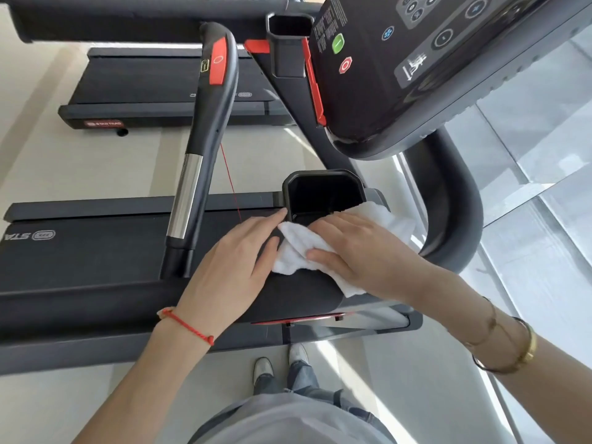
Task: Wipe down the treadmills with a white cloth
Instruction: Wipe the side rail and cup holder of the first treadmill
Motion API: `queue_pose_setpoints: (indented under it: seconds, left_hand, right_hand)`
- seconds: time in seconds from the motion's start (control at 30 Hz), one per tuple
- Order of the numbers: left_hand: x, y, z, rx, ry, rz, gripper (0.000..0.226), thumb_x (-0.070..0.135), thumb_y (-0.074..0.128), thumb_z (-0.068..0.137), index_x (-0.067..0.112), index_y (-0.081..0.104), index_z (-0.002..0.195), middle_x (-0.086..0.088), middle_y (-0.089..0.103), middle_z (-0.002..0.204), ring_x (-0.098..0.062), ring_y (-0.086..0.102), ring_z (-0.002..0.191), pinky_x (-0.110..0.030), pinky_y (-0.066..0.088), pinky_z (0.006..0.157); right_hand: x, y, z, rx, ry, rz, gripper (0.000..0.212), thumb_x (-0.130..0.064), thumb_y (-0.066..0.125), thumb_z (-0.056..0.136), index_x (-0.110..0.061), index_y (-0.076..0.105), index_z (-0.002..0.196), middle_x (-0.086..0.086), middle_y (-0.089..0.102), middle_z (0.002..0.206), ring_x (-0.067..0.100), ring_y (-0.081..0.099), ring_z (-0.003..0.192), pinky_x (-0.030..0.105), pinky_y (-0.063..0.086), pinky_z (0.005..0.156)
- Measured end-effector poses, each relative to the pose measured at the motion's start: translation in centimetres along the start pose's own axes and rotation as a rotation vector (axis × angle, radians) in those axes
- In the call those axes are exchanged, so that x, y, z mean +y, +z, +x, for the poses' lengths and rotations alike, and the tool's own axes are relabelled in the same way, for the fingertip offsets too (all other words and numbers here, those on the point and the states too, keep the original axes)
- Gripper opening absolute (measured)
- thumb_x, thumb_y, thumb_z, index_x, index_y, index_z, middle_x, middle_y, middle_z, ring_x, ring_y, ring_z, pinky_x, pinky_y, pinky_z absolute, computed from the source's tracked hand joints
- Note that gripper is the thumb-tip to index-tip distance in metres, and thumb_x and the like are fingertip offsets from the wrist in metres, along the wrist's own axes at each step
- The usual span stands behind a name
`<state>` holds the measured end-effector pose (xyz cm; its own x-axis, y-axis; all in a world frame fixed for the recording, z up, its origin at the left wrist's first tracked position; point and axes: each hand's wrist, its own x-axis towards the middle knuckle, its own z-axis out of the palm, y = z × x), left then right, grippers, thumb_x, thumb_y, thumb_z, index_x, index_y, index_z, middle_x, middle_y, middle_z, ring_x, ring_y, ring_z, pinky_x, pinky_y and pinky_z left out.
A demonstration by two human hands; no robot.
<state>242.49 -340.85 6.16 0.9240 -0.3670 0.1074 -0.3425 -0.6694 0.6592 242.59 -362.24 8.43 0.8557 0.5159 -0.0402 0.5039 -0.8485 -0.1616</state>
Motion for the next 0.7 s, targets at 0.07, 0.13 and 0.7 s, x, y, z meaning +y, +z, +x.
queue_pose_setpoints:
  seconds: [0.07, 0.13, 0.7]
  left_hand:
    - [0.0, 0.0, -0.3, 0.012, 0.002, 0.009, 0.043, 0.023, 0.039, 0.102, 0.026, 0.046, 0.145, 0.010, 0.057, 0.132, -0.007, 0.054, 0.118, -0.031, 0.049, 0.097]
    - [0.1, 0.0, -0.5, 0.022, 0.011, 0.016, 0.043, 0.022, 0.041, 0.102, 0.025, 0.047, 0.144, 0.009, 0.058, 0.130, -0.009, 0.055, 0.116, -0.034, 0.050, 0.096]
    - [0.0, -1.5, -3.6, -0.005, 0.111, 0.102, 0.039, 0.021, 0.050, 0.099, 0.020, 0.055, 0.137, 0.007, 0.063, 0.126, -0.011, 0.059, 0.113, -0.033, 0.050, 0.098]
  right_hand:
    - [0.6, -0.5, -0.8, 0.020, 0.009, 0.009, 0.044, -0.047, 0.038, 0.100, -0.010, 0.062, 0.108, 0.002, 0.064, 0.097, 0.022, 0.058, 0.091, 0.020, 0.034, 0.084]
    - [1.3, -1.2, -1.8, 0.006, 0.011, -0.014, 0.049, -0.050, 0.035, 0.098, -0.011, 0.063, 0.109, 0.001, 0.064, 0.096, 0.021, 0.058, 0.094, 0.026, 0.042, 0.083]
    - [-2.0, 0.0, -4.9, 0.251, 0.091, 0.347, 0.053, -0.042, 0.041, 0.099, -0.008, 0.051, 0.138, 0.002, 0.055, 0.140, 0.018, 0.053, 0.128, 0.038, 0.047, 0.102]
